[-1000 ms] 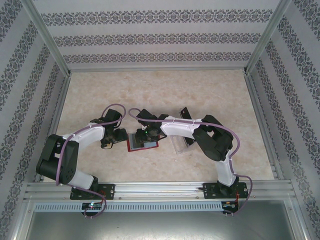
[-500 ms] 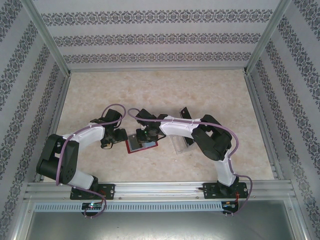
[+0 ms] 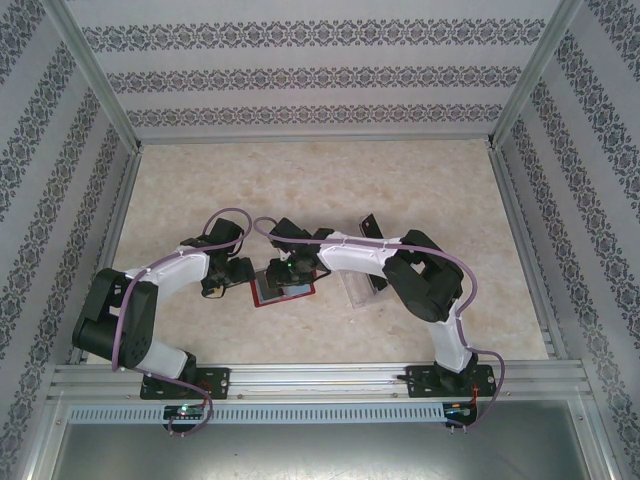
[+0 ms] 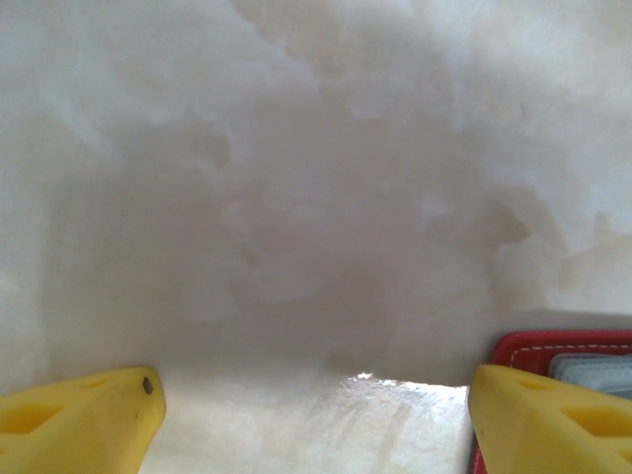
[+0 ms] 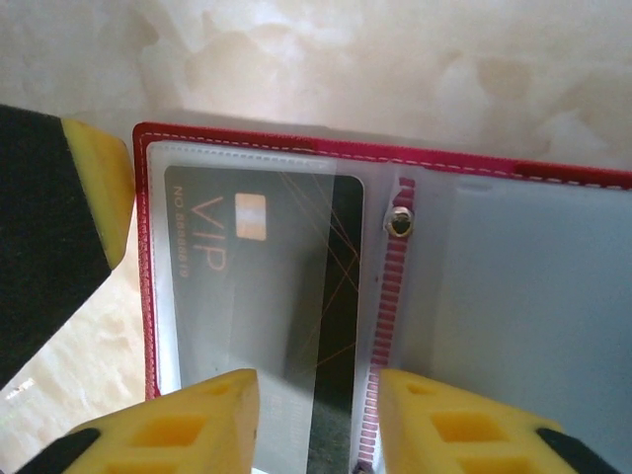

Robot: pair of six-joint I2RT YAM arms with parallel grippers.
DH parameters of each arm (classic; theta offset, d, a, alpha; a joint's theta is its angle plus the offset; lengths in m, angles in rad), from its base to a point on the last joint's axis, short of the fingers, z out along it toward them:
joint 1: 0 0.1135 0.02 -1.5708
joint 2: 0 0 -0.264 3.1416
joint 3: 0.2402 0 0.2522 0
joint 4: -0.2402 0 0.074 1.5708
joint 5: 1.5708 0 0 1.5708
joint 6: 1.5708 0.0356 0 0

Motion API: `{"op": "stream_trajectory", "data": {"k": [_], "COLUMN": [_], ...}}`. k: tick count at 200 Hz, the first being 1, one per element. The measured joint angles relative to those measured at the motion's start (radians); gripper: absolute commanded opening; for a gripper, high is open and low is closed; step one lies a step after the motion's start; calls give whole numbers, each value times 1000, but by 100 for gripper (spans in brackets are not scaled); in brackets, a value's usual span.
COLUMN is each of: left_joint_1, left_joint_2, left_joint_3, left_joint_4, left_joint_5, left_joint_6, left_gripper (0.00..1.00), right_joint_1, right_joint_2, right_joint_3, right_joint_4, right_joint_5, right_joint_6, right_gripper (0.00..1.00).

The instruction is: Put the credit cards into the card holder

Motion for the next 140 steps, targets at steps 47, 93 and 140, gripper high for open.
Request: {"op": "stream_trajectory", "data": {"k": [47, 93, 140], "left_joint_1": [0, 0, 0], "left_joint_2": [-9, -45, -134], "left_joint_3": [11, 23, 5], "left_joint_4": [-8, -23, -5], "left_joint_5": [11, 40, 106], "left_joint_6": [-1, -10, -42], "left_gripper": [89, 95, 100], "right_joint_1": [-10, -24, -29], "right_joint_2": [-135, -248, -202], "right_joint_3": [-66, -78, -111], "right_joint_4": [-13, -67, -114], "right_joint_5": [35, 173, 261], "right_joint_6": [0, -44, -82], "right_gripper": [52, 60, 60]}}
